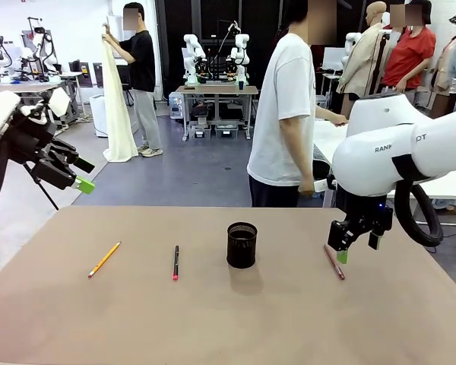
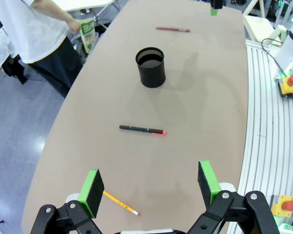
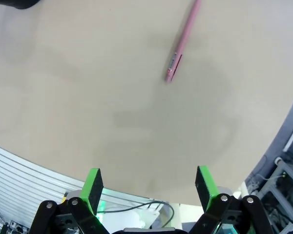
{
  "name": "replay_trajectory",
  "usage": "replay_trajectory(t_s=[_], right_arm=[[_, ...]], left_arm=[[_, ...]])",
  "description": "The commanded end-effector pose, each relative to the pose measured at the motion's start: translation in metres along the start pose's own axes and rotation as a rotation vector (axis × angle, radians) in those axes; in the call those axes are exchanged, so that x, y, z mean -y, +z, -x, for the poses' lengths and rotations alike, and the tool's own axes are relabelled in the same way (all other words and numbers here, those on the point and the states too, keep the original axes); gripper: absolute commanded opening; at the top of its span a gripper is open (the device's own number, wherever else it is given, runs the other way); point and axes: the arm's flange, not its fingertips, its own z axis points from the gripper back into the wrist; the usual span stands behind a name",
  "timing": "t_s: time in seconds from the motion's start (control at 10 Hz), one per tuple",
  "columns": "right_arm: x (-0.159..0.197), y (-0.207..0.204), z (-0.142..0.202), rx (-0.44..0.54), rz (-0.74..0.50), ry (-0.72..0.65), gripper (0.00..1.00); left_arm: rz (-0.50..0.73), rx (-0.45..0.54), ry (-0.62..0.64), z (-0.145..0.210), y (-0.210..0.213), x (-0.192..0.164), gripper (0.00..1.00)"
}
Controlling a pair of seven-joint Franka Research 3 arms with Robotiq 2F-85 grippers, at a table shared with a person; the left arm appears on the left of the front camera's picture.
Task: Place the pens into the pen holder.
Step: Pick up a writing instrument from the table and place it into the Pen holder.
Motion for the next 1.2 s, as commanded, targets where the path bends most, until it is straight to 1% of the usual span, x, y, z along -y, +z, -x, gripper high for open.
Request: replay_trajectory(t_s=[0.0,0.1,0.2,0.5,0.6,0.7,0.9,1.0,1.1], right_arm=[[0.0,-0.002,0.0,0.005,0.0,0.0,1.0],[-0.003,-0.029,-0.021,0.041,0.021,-0.082,1.0],[-0.007,-0.046,-0.03,0.078,0.029,-0.131,1.0],[-0.004,-0.075,-0.045,0.06,0.043,-0.189,1.0],[-0.002,-0.085,-0.055,0.072,0.085,-0.227,1.0],[0.003,-0.093,-0.06,0.075,0.097,-0.26,1.0],[0.023,-0.109,-0.081,0.107,0.071,-0.299,1.0],[0.028,-0.114,-0.091,0.115,0.066,-0.321,1.0],[0.034,-0.117,-0.101,0.094,0.036,-0.348,1.0]], left_arm=[[0.006,0.018,-0.002,-0.001,0.001,-0.001,1.0],[0.006,0.018,-0.002,-0.001,0.001,-0.001,1.0],[0.006,0.018,-0.002,-0.001,0.001,-0.001,1.0],[0.006,0.018,-0.002,-0.001,0.001,-0.001,1.0],[0.006,0.018,-0.002,-0.001,0.001,-0.001,1.0],[0.006,0.018,-0.002,-0.001,0.001,-0.001,1.0],[0.006,0.018,-0.002,-0.001,0.001,-0.001,1.0],[0.006,0.018,-0.002,-0.001,0.001,-0.001,1.0],[0.006,0.018,-0.002,-0.001,0.001,-0.001,1.0]])
